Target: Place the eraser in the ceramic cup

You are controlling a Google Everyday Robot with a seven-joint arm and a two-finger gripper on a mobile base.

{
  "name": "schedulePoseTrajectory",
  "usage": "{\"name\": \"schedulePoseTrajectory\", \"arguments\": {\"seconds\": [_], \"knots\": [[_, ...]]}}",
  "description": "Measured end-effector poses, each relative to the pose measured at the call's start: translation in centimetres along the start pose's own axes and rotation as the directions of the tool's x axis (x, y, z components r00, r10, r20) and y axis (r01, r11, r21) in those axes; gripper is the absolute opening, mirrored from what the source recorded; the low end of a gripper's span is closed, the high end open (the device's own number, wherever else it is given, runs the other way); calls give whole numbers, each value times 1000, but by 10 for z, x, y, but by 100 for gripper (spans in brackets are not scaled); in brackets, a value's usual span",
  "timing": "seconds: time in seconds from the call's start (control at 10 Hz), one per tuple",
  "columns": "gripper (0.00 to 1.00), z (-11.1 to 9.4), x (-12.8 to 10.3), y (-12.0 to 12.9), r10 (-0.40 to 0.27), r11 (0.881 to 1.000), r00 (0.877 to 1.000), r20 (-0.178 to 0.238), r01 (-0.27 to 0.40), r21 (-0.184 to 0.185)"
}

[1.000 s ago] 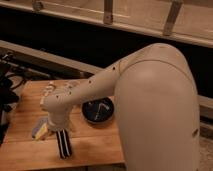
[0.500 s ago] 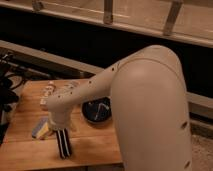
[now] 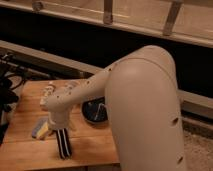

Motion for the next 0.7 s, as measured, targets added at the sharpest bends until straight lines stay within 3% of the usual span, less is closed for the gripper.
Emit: {"name": "schedulePoseTrajectory", "arguments": {"seconds": [0.3, 0.7], "knots": [[96, 31, -2, -7, -2, 1000, 999, -48, 3, 29], [96, 68, 1, -16, 19, 999, 991, -129, -15, 28]]}}
